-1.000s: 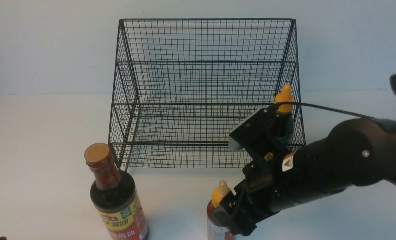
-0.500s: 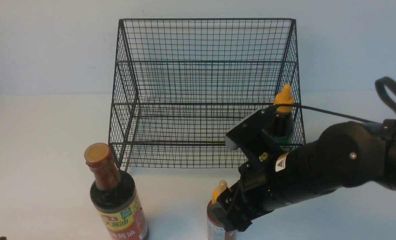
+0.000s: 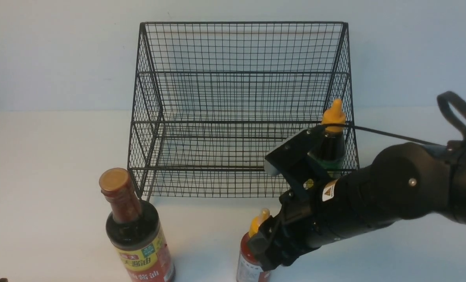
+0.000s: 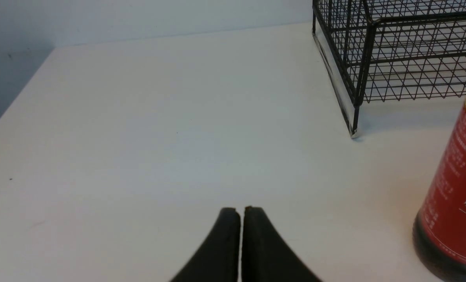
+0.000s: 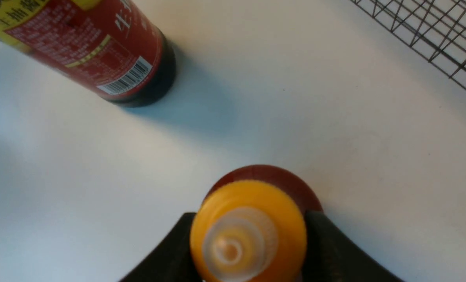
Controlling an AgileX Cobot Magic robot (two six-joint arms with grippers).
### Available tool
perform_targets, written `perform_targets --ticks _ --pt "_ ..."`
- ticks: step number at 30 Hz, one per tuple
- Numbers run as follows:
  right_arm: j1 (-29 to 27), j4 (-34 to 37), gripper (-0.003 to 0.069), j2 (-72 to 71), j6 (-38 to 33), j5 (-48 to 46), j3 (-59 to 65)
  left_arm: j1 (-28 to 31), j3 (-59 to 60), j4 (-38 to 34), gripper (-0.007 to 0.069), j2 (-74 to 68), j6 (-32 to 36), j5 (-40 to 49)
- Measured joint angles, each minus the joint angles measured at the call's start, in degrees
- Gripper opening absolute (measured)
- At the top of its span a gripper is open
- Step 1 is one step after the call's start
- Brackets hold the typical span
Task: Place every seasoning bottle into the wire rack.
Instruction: Use the right arm to grab the condiment bottle closest to it, then use the right arm to put the condiment bottle back on the shelf
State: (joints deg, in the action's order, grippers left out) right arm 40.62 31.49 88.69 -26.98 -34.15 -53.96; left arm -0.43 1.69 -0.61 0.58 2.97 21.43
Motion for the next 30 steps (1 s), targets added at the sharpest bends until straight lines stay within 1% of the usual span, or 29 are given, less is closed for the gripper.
perform_targets --ticks 4,10,13,14,17,18,20,21,23,28,30 --pt "0.00 -0.20 0.0301 -1.35 -0.24 -2.88 0.06 0.00 0.00 0.00 -0.0005 0.00 0.00 0.00" --pt "0.05 -1.85 0.0301 -7.77 -0.70 -7.85 -1.38 0.00 0.00 0.00 -0.0005 0.00 0.00 0.00" --pt "-0.20 -4.25 0.0301 -10.16 0.26 -11.72 -5.37 0.00 0.00 0.00 -0.0005 0.00 0.00 0.00" --pt "-0.47 -5.60 0.0301 -10.62 1.49 -14.23 -8.95 0.00 0.00 0.00 -0.0005 0.00 0.00 0.00" --pt "-1.02 -8.40 0.0301 -10.60 3.39 -16.37 -14.52 0.00 0.00 0.00 -0.0005 0.00 0.00 0.00" --pt "-1.08 -8.40 0.0301 -10.60 3.53 -16.44 -14.52 0.00 0.00 0.00 -0.0005 0.00 0.00 0.00" --pt "-1.32 -11.69 0.0301 -10.11 4.98 -16.68 -19.35 0.00 0.00 0.00 -0.0005 0.00 0.00 0.00" --pt "-1.32 -11.96 0.0301 -10.02 5.12 -16.68 -19.72 0.00 0.00 0.00 -0.0005 0.00 0.00 0.00" --pt "-1.39 -15.81 0.0301 -8.05 7.32 -16.68 -24.78 0.00 0.00 0.00 -0.0005 0.00 0.00 0.00" --pt "-1.39 -20.33 0.0301 -3.26 9.87 -16.68 -29.73 0.00 0.00 0.00 -0.0005 0.00 0.00 0.00" --pt "-1.39 -23.87 0.0301 -0.04 12.00 -16.68 -31.95 0.00 0.00 0.00 -0.0005 0.00 0.00 0.00"
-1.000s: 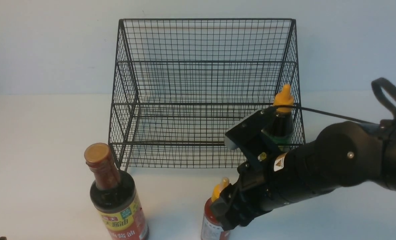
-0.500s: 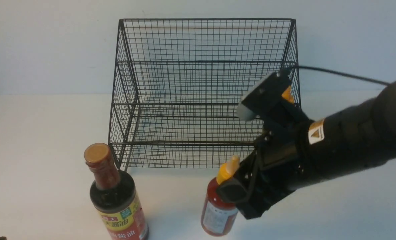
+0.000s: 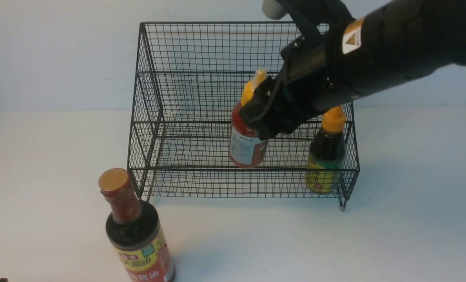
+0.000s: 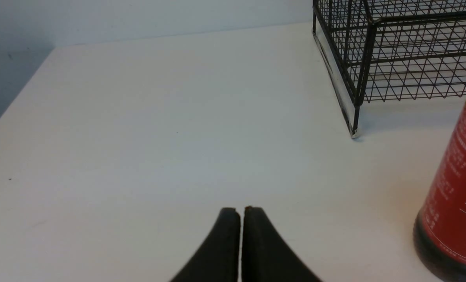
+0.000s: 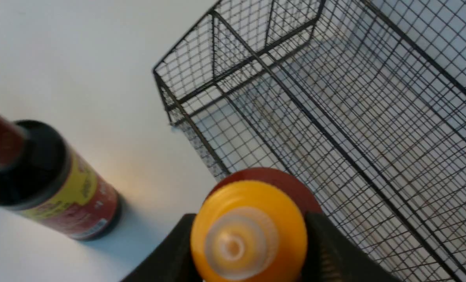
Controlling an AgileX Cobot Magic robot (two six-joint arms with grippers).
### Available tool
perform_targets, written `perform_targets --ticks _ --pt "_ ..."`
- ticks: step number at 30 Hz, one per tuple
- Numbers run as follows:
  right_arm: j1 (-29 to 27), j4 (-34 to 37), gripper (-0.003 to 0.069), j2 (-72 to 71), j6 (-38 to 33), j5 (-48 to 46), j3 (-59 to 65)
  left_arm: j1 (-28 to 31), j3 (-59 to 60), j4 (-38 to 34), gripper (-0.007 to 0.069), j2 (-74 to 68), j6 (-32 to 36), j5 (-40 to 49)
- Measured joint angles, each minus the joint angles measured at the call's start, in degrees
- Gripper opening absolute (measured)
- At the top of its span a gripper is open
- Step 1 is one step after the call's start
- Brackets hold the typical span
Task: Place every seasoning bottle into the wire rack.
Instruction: Use the right arm to put the condiment bottle back on the shelf
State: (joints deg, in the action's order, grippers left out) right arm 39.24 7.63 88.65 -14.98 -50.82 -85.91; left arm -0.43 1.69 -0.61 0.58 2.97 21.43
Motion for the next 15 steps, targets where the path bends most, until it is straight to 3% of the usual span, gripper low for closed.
perform_targets --ticks 8,15 --pt "-0.31 -12.56 0.0301 7.26 12.75 1.44 -2.92 0.00 0.00 0.00 -0.0005 0.00 0.00 0.00" --pt "-2.77 -13.69 0.0301 11.08 23.04 2.79 -3.39 0.00 0.00 0.00 -0.0005 0.00 0.00 0.00"
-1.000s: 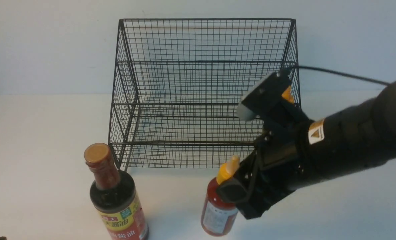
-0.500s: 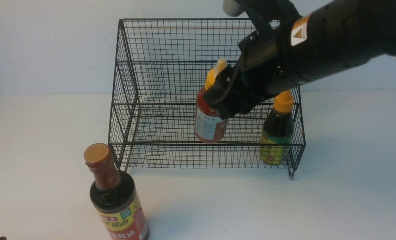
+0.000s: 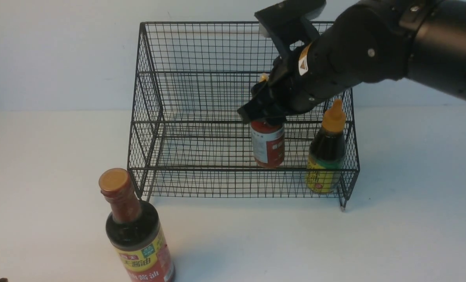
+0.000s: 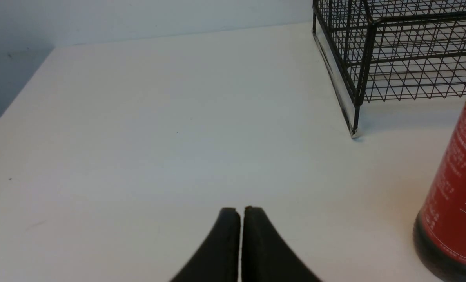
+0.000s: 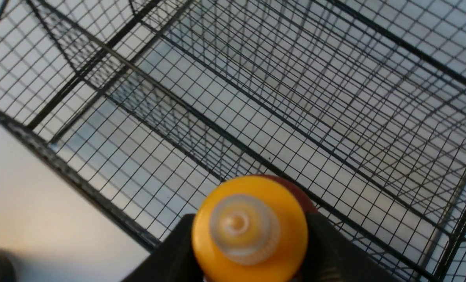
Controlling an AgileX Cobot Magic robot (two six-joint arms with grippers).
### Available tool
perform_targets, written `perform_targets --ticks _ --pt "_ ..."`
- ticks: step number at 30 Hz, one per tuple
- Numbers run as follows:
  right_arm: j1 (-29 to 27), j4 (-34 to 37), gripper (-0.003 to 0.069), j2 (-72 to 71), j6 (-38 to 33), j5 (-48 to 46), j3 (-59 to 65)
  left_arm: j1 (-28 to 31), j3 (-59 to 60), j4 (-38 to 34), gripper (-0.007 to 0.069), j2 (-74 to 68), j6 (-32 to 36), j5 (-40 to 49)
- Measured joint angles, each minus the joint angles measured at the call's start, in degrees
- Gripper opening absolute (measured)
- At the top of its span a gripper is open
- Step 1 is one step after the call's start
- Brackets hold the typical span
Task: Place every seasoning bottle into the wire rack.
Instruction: Use the right arm to put the condiment bottle back on the shelf
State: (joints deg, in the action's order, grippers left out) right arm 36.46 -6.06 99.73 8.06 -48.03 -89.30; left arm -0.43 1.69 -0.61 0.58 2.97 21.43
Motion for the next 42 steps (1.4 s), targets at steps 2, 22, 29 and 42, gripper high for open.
perform_targets --ticks 2,22,29,42 --pt "-0.98 0.06 0.0301 1.58 3.24 0.43 0.00 0.00 0.00 0.00 -0.0005 0.00 0.00 0.00" --pt "-1.43 0.31 0.0301 6.82 11.40 0.61 0.00 0.00 0.00 0.00 -0.0005 0.00 0.00 0.00" --pt "-1.43 0.31 0.0301 6.82 11.58 0.38 0.00 0.00 0.00 0.00 -0.0005 0.00 0.00 0.00" --pt "-1.48 -1.12 0.0464 6.02 11.53 -0.06 -0.56 0.00 0.00 0.00 -0.0005 0.00 0.00 0.00"
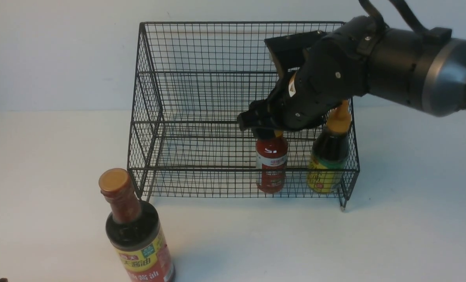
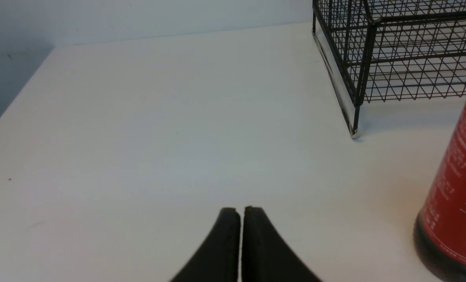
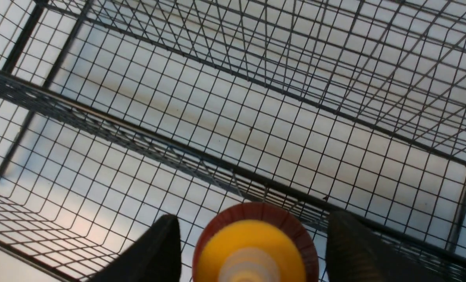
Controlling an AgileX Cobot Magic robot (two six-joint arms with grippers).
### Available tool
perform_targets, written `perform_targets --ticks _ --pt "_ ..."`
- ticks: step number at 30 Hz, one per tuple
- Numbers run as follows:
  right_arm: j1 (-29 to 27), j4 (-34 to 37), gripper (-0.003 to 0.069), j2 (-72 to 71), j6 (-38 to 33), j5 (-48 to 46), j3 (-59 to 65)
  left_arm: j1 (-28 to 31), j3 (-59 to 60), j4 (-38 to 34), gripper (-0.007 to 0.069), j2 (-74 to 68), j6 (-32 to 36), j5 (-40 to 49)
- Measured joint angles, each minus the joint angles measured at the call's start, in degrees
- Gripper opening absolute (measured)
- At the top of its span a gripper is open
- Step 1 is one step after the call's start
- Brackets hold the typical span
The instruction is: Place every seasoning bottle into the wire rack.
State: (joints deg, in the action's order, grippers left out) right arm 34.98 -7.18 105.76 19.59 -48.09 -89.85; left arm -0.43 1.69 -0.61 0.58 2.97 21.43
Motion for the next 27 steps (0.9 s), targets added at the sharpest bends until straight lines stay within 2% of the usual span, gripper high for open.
perform_targets --ticks 11,20,23,24,25,27 --pt "-0.11 -2.48 0.0482 -7.86 -0.05 -2.98 0.00 0.00 0.00 0.00 -0.0005 0.00 0.00 0.00" --pt "-0.11 -0.08 0.0455 -25.09 -1.92 -19.42 0.00 0.00 0.00 0.00 -0.0005 0.00 0.00 0.00" --pt "-0.11 -0.04 0.0368 -32.50 -5.96 -23.69 0.00 0.00 0.00 0.00 -0.0005 0.00 0.00 0.00" --pt "-0.11 0.02 0.0307 -35.83 -7.77 -24.02 0.29 0.00 0.00 0.00 -0.0005 0.00 0.00 0.00" --pt "-0.11 0.02 0.0298 -36.33 -8.01 -24.02 0.37 0.00 0.00 0.00 -0.0005 0.00 0.00 0.00" --pt "-0.11 0.19 0.0192 -43.31 -9.54 -24.30 1.81 0.00 0.00 0.00 -0.0005 0.00 0.00 0.00"
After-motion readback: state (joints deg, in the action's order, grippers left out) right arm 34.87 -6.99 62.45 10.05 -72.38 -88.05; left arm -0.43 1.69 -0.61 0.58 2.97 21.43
